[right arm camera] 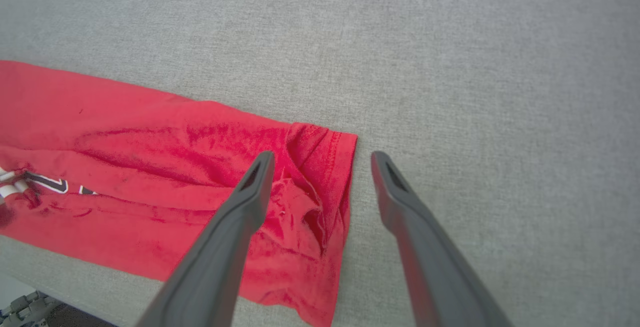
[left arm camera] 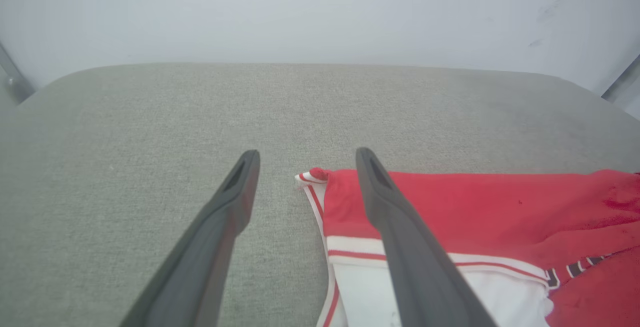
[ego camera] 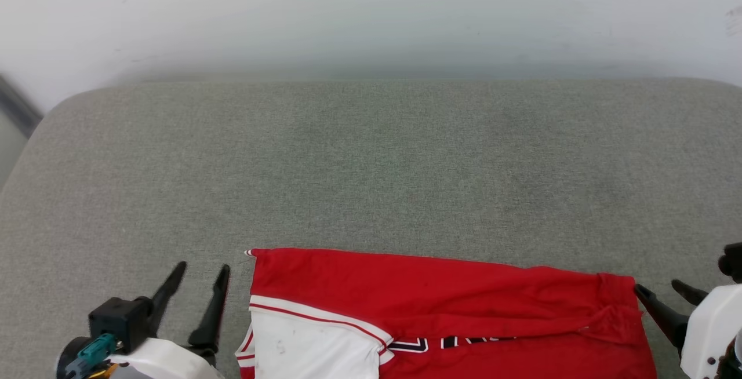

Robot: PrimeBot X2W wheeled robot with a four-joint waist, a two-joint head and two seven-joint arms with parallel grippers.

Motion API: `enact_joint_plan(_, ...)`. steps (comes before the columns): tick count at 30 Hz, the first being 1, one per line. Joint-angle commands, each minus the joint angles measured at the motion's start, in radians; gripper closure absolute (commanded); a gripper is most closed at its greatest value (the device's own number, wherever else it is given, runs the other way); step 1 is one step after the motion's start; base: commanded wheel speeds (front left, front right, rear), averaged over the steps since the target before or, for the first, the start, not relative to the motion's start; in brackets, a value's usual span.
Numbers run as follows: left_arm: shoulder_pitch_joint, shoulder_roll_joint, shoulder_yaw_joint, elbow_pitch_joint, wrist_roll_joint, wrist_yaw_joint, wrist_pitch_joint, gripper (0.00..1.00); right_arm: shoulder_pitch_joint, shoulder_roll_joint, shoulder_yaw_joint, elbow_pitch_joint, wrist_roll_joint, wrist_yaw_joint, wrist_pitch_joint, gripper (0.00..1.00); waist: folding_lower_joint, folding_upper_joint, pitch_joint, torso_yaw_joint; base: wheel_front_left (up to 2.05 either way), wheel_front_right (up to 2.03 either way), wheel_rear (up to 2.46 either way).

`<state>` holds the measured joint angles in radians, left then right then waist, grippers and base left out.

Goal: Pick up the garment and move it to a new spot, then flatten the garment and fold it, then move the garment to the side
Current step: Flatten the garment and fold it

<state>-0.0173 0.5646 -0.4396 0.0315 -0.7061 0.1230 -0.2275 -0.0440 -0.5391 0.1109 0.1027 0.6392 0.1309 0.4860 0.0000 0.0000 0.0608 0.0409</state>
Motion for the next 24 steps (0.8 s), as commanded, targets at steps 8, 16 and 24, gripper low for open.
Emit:
enact_joint_plan(8,0.069,-0.099,0.195,-0.119,0.237,0.031,-0.038,0.0,0.092,0.183,-0.233,-0.013,-0.104,0.0,0.076,0.0,0.0,0.0,0.019,0.018,0.0,0.0,0.0)
enact_joint_plan(16,0.121,-0.237,0.36,-0.233,0.468,-0.056,-0.037,0.0,0.102,0.316,-0.343,0.006,-0.111,0.0,0.116,0.0,0.0,0.0,0.057,0.043,0.0,0.0,0.0)
enact_joint_plan(24,0.107,-0.335,0.432,-0.24,0.547,-0.165,-0.037,0.0,0.088,0.354,-0.347,0.113,-0.14,0.0,0.091,0.0,0.0,0.0,0.092,0.077,0.0,0.0,0.0)
